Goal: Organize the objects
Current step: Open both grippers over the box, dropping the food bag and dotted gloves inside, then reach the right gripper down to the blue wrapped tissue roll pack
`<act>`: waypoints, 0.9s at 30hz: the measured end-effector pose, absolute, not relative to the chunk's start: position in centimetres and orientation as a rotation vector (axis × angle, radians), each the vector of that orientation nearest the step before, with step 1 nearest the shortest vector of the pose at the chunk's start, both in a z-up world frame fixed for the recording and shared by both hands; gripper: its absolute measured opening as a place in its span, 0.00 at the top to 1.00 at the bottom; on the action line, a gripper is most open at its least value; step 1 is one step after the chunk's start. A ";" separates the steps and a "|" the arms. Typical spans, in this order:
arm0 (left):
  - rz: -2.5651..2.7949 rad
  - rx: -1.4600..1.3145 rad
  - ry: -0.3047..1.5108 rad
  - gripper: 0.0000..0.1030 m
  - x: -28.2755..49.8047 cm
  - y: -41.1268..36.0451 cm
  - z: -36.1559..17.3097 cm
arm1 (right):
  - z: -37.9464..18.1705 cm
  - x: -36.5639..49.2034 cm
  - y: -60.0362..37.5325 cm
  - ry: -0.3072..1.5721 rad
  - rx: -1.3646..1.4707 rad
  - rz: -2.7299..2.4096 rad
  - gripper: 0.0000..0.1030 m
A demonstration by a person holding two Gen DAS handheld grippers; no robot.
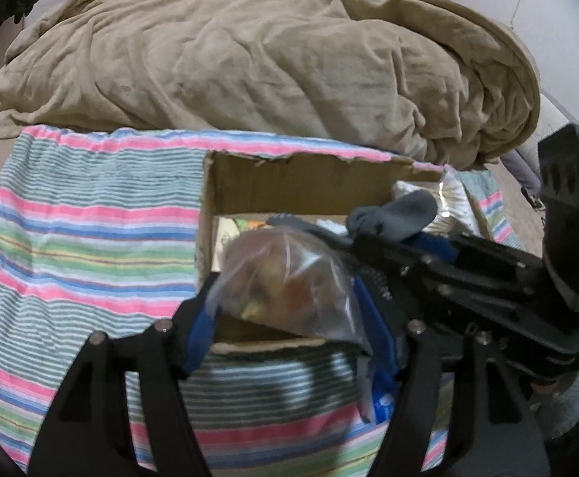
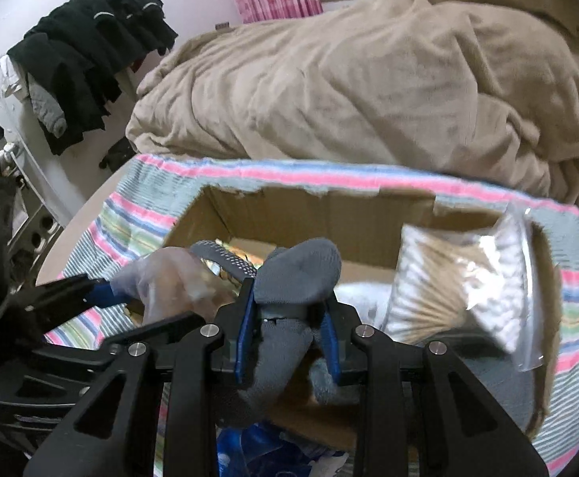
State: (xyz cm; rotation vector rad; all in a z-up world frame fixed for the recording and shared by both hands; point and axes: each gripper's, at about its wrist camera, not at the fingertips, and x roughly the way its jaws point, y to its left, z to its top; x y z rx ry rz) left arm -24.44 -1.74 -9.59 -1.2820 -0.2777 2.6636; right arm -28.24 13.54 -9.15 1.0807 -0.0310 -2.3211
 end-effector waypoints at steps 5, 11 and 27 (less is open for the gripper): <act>2.641 -1.267 -0.296 0.24 -24.2 -1.7 -9.6 | -9.4 -28.4 14.2 -0.063 1.099 -2.332 0.60; 2.639 -1.236 -0.320 0.14 -23.3 -1.7 -8.4 | -8.3 -27.7 15.5 -0.078 1.070 -2.374 0.49; 2.765 -1.109 -0.249 0.12 -17.6 -1.8 -2.7 | -3.2 -22.6 17.2 -0.052 0.988 -2.470 0.33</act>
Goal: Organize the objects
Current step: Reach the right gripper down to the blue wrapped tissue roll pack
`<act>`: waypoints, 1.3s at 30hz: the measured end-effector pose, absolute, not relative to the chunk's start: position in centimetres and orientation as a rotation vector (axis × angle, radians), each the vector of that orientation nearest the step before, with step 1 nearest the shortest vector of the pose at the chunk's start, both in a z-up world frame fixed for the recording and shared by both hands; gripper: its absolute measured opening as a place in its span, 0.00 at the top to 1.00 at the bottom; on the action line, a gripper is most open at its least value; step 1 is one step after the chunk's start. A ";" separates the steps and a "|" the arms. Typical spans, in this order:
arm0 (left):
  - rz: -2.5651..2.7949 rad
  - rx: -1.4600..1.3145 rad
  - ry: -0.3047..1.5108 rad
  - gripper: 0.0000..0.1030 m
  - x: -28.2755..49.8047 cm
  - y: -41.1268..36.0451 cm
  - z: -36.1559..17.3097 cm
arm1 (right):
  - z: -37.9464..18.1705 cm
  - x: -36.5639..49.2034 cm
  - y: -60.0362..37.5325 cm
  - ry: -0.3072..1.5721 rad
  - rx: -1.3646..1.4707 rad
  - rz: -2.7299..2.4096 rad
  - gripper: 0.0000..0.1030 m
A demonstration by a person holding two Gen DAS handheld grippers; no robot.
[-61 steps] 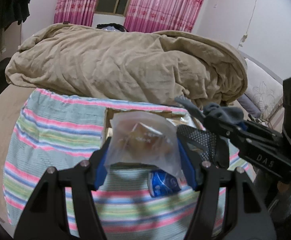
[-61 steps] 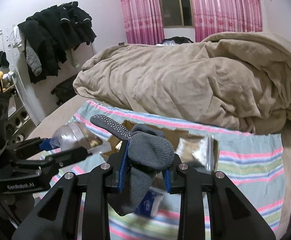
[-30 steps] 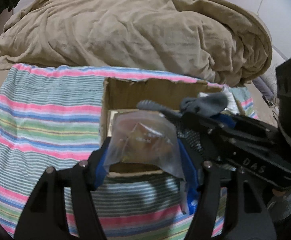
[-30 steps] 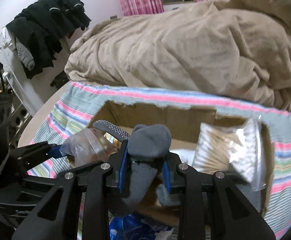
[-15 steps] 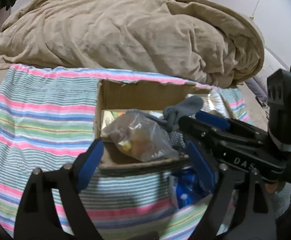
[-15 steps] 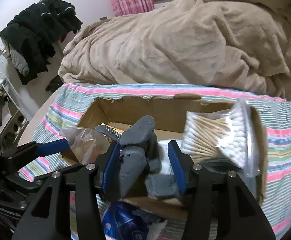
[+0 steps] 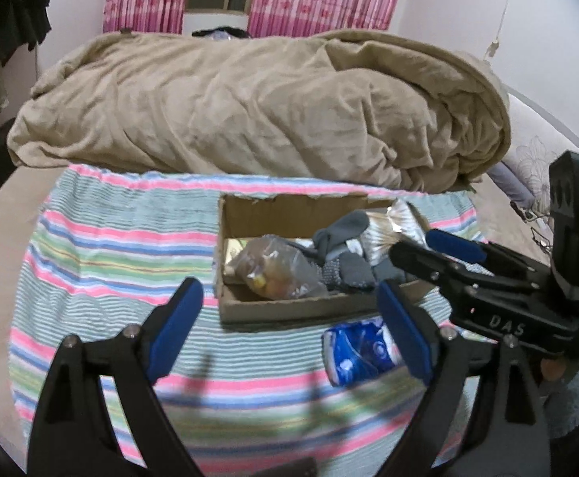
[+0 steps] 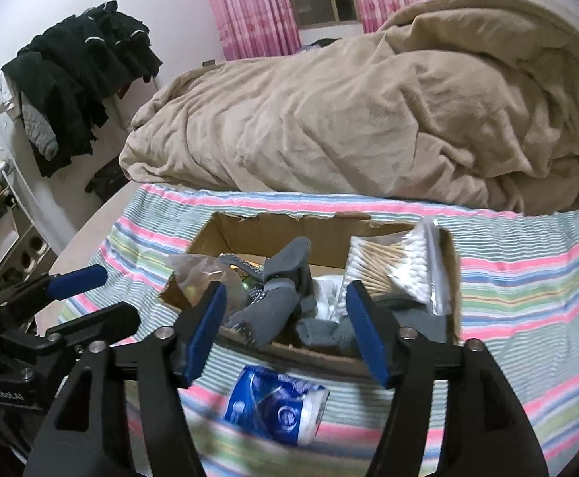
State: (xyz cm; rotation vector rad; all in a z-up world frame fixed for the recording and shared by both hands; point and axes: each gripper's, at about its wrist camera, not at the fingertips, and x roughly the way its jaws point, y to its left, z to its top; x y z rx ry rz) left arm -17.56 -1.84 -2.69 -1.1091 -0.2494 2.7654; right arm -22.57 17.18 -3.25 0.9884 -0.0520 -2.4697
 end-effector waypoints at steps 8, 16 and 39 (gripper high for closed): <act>2.800 -1.031 -0.251 0.12 -13.2 -2.0 0.0 | -1.0 -19.3 17.5 -0.042 0.959 -2.507 0.26; 2.844 -0.994 -0.251 0.12 -9.7 -2.6 0.9 | 0.1 -16.1 17.8 -0.061 0.947 -2.517 0.25; 2.811 -1.148 -0.318 0.12 -7.6 -3.7 -4.7 | -6.1 -13.5 17.9 -0.077 1.109 -2.494 0.25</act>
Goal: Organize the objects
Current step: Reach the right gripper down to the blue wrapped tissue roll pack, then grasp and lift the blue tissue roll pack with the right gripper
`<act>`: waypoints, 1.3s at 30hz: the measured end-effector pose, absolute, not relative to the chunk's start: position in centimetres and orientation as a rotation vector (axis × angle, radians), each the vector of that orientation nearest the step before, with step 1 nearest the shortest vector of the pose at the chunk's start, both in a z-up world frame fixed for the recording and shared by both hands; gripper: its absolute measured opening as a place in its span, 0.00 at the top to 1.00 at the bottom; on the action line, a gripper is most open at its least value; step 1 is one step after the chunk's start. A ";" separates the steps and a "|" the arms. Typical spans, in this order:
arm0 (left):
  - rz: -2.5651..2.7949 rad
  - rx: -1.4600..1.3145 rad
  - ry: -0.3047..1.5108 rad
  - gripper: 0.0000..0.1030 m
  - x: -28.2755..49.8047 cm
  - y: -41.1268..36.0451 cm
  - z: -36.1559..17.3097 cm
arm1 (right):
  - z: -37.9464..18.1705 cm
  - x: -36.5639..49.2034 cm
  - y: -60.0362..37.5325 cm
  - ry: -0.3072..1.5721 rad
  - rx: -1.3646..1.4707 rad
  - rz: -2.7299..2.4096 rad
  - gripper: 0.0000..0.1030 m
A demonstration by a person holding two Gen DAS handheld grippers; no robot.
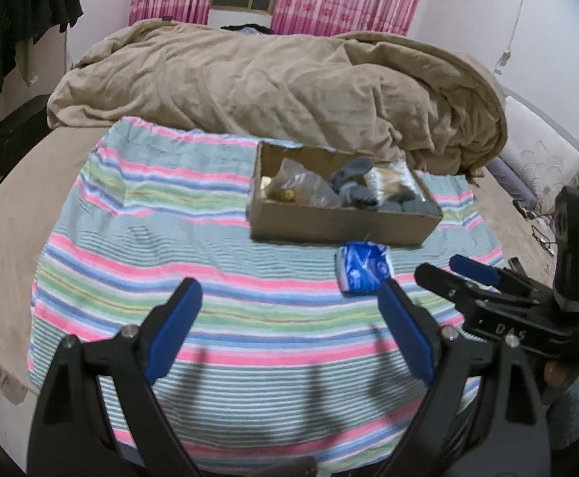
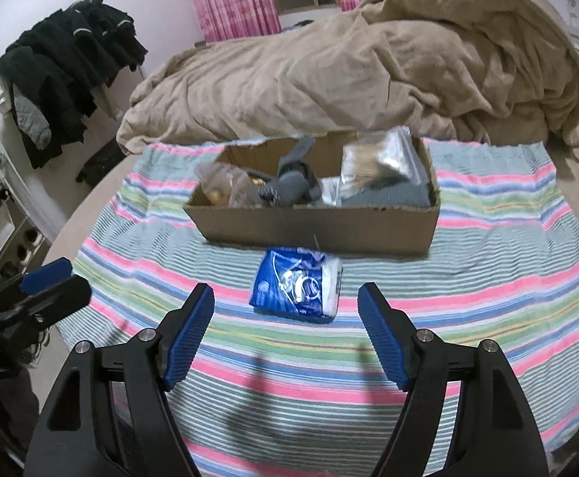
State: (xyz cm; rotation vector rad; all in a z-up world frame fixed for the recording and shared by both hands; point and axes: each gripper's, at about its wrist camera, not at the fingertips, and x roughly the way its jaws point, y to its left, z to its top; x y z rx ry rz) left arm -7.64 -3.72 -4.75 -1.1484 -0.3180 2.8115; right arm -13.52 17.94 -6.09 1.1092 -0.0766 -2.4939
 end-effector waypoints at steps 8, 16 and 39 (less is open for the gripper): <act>2.788 -1.213 -0.347 0.12 -9.0 -4.2 -7.5 | -9.0 -14.7 17.0 -0.050 1.176 -2.476 0.24; 2.762 -1.278 -0.353 0.12 -10.3 -4.3 -9.8 | -11.5 -16.4 16.0 -0.023 1.247 -2.458 0.21; 2.738 -1.341 -0.365 0.12 -11.3 -4.9 -11.8 | -13.1 -17.7 14.4 0.123 1.268 -2.508 0.26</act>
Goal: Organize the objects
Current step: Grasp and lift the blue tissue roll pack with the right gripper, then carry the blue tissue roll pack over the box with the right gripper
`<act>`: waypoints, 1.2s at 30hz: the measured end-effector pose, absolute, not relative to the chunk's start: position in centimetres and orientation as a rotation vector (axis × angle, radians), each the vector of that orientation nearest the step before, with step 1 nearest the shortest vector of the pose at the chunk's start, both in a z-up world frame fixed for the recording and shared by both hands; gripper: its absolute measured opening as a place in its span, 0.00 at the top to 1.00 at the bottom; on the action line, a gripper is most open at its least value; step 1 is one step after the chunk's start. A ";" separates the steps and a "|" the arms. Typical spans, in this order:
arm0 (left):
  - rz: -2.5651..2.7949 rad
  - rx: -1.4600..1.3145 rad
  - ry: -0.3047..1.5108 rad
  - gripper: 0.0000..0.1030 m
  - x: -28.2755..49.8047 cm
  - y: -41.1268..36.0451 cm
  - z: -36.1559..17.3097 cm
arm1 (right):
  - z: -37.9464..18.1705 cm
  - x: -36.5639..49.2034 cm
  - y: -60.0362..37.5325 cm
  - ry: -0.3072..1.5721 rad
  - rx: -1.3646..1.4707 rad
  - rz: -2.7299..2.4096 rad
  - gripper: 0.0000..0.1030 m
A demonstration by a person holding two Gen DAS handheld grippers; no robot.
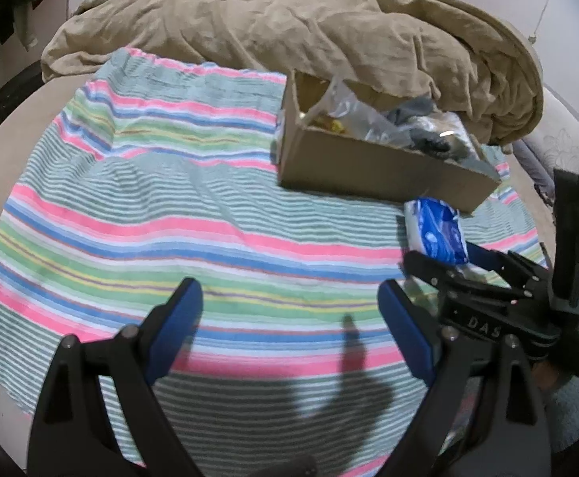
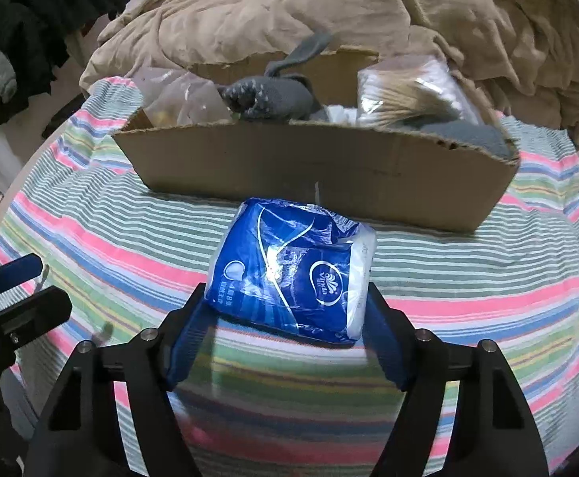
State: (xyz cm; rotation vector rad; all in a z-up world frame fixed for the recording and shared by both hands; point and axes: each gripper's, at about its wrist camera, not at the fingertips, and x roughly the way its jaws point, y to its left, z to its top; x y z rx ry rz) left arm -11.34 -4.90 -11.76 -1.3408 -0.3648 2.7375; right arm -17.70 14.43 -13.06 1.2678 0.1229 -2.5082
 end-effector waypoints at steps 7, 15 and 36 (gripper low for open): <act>2.755 -1.284 -0.349 0.12 -10.2 -4.5 -9.4 | -10.7 -16.0 14.7 0.117 1.200 -2.517 0.26; 2.771 -1.233 -0.365 0.12 -9.3 -4.5 -7.0 | -7.2 -14.1 15.0 0.141 1.113 -2.534 0.26; 2.882 -1.081 -0.385 0.11 -11.6 -6.8 -1.8 | 0.7 -17.7 12.7 0.135 0.889 -2.508 0.26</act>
